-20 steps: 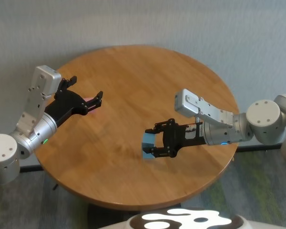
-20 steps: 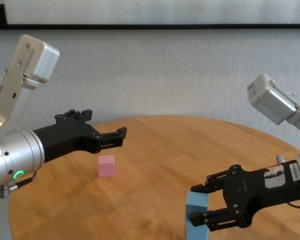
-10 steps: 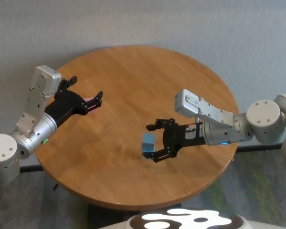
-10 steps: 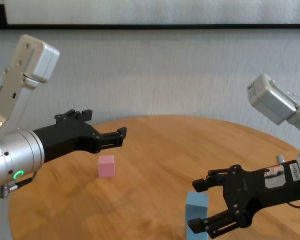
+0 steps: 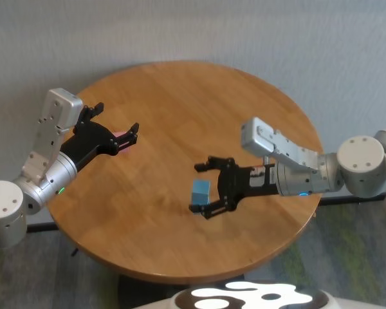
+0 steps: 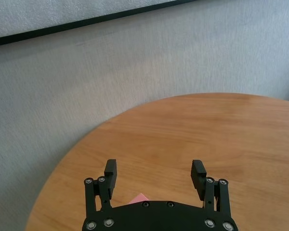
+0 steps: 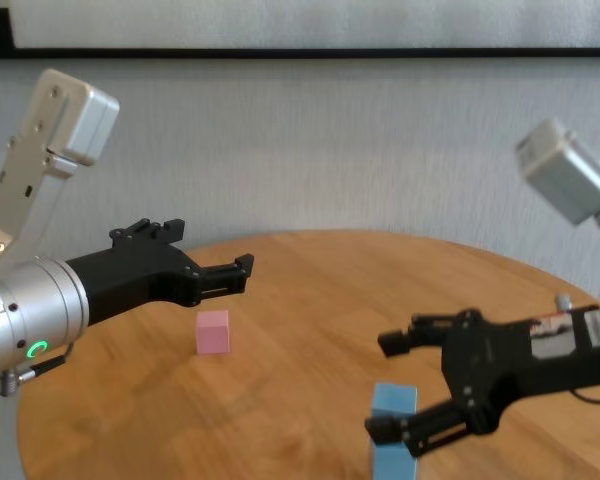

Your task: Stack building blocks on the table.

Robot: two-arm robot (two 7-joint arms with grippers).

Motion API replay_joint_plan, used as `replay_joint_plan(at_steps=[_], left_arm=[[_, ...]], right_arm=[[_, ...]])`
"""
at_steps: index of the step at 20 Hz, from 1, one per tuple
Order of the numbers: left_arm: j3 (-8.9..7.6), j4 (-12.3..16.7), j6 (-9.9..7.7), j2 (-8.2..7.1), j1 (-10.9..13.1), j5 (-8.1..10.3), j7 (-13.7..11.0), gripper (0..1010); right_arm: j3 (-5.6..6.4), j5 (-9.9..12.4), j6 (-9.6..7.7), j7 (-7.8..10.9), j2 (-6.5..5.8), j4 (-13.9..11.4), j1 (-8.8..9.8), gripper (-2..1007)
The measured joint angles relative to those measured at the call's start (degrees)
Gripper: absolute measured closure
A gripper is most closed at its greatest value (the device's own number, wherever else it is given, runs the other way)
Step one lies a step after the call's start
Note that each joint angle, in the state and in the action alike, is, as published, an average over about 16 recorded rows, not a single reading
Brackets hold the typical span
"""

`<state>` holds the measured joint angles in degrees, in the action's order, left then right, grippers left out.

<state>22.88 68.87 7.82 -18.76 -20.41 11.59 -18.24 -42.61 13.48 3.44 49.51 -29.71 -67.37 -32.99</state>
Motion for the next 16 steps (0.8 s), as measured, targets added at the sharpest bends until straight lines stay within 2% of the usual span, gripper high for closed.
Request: replay_joint_plan(at_steps=[4, 7, 12, 16], left_arm=[[0.00, 0.0, 0.00, 0.00, 0.0, 0.00, 0.0, 10], [0.00, 0.0, 0.00, 0.00, 0.0, 0.00, 0.0, 10], [0.00, 0.0, 0.00, 0.00, 0.0, 0.00, 0.0, 10], [0.00, 0.0, 0.00, 0.00, 0.0, 0.00, 0.0, 10]], right_arm=[[1.59, 0.6, 0.11, -3.31, -0.61, -2.8, 1.65, 0], [3.12, 0.4, 0.07, -7.60, -0.82, -5.1, 3.22, 0], [5.50, -2.4, -0.09, -17.09, -0.16, -8.2, 6.14, 0], [7.37, -5.2, -0.59, -25.20, 1.43, -9.6, 8.53, 0]])
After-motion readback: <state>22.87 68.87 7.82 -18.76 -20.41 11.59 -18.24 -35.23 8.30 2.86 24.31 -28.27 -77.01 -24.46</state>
